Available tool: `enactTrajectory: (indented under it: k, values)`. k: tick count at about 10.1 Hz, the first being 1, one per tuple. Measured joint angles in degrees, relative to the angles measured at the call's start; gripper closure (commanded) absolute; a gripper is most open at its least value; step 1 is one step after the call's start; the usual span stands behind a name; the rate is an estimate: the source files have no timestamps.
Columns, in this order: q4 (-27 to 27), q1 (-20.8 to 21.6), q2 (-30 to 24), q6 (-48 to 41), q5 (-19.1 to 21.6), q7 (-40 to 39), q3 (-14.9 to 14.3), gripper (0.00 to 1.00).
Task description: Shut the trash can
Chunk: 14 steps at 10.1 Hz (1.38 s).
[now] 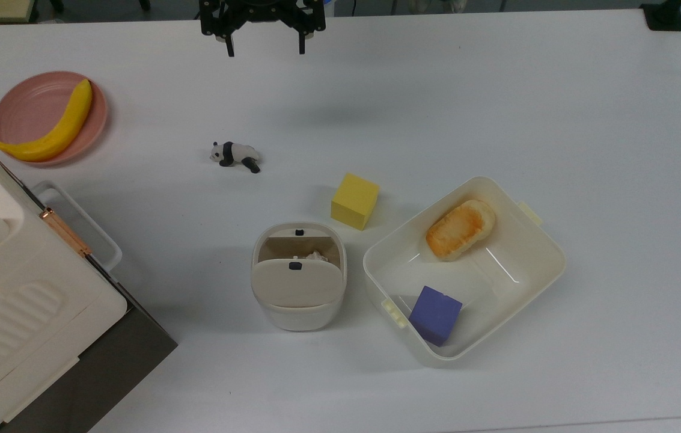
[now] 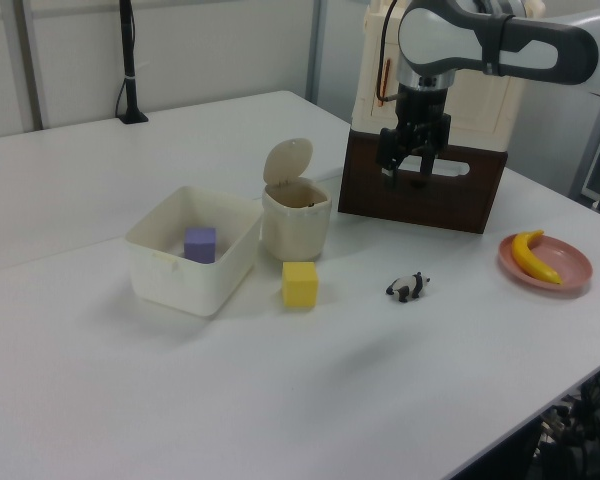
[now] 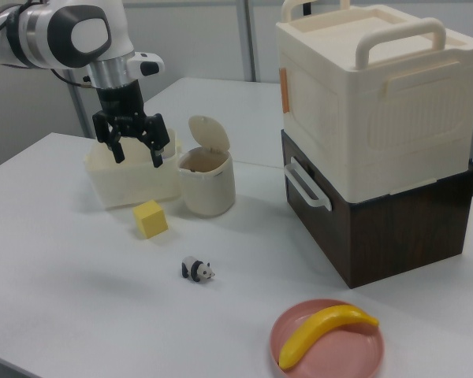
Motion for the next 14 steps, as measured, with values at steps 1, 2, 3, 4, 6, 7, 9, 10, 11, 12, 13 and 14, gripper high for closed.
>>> enactTrajectory:
  k: [1, 2, 3, 4, 6, 7, 9, 10, 11, 12, 13, 14]
  values:
    - [0.00, 0.00, 0.00, 0.00, 0.00, 0.00, 0.02, 0.03]
    - [0.00, 0.00, 0.01, 0.00, 0.00, 0.00, 0.03, 0.19]
    - [0.00, 0.00, 0.03, 0.00, 0.00, 0.00, 0.03, 0.37]
    - [0.00, 0.01, 0.04, 0.00, 0.00, 0.00, 0.05, 0.57]
    - [-0.02, 0.04, 0.32, 0.00, 0.00, -0.01, 0.09, 1.00]
    - [-0.02, 0.07, 0.47, 0.00, 0.00, -0.01, 0.10, 1.00]
    - [-0.04, 0.29, 1.20, 0.00, 0.01, -0.01, 0.23, 1.00]
    - [-0.03, 0.32, 1.52, 0.00, 0.01, -0.01, 0.31, 1.00]
    - [-0.03, 0.32, 1.61, 0.00, 0.01, -0.01, 0.32, 1.00]
    - [0.37, 0.32, 1.72, 0.00, 0.01, -0.01, 0.32, 1.00]
    - [1.33, 0.30, 2.17, 0.00, 0.01, -0.01, 0.31, 1.00]
    - [3.70, 0.27, 3.82, 0.00, 0.01, -0.01, 0.31, 1.00]
